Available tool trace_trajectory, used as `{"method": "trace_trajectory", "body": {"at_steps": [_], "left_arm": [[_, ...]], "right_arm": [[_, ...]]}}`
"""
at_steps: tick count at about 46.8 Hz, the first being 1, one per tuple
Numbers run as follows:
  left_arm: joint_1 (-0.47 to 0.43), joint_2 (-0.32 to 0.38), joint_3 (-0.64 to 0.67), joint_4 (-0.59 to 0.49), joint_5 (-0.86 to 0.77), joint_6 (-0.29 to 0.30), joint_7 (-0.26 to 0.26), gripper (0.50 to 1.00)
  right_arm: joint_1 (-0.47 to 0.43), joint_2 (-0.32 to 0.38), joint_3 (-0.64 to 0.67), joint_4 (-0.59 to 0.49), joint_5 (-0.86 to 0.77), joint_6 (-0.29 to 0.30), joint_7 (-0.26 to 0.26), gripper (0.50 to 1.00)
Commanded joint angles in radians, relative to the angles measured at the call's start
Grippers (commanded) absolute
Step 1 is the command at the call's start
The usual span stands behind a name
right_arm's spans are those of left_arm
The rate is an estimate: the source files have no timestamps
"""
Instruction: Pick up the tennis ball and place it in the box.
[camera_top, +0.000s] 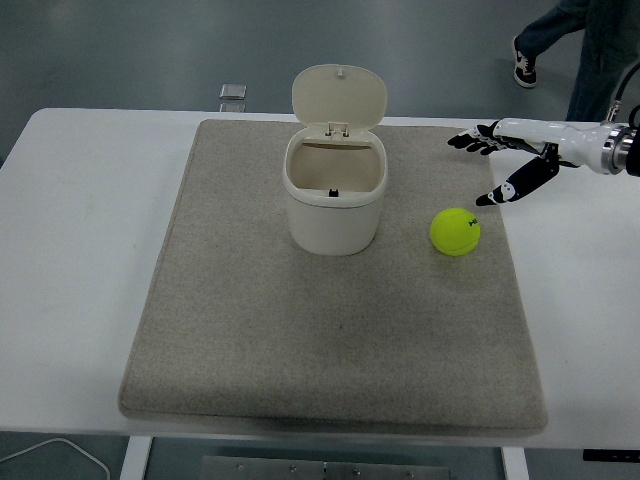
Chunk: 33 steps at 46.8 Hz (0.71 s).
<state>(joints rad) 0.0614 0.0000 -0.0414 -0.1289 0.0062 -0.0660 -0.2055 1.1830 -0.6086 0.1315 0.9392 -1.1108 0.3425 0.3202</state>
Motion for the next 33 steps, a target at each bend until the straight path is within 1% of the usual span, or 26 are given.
{"method": "trace_trajectory", "body": {"at_steps": [1,7,16,24,33], "left_arm": [[0.000,0.000,0.000,0.000,0.000,0.000,0.000,0.992],[0.000,0.000,0.000,0.000,0.000,0.000,0.000,0.992],[0.000,0.000,0.000,0.000,0.000,0.000,0.000,0.992],[0.000,0.000,0.000,0.000,0.000,0.000,0.000,0.992],[0.000,0.000,0.000,0.000,0.000,0.000,0.000,0.992]], "right_arm": [[-0.006,-0.005,-0.003,0.038,-0.034,-0.007,0.017,0.930],[-0.008,-0.016,-0.027,0.047,-0.037,-0.020,0.025,0.930],[-0.031,-0.003,-0.059,0.049,-0.047,-0.059,0.039,0.930],[-0.066,0.004,-0.063,0.049,-0.098,-0.088,0.040,0.930],[-0.082,0.013,-0.063,0.049,-0.100,-0.108,0.040,0.930]]}}
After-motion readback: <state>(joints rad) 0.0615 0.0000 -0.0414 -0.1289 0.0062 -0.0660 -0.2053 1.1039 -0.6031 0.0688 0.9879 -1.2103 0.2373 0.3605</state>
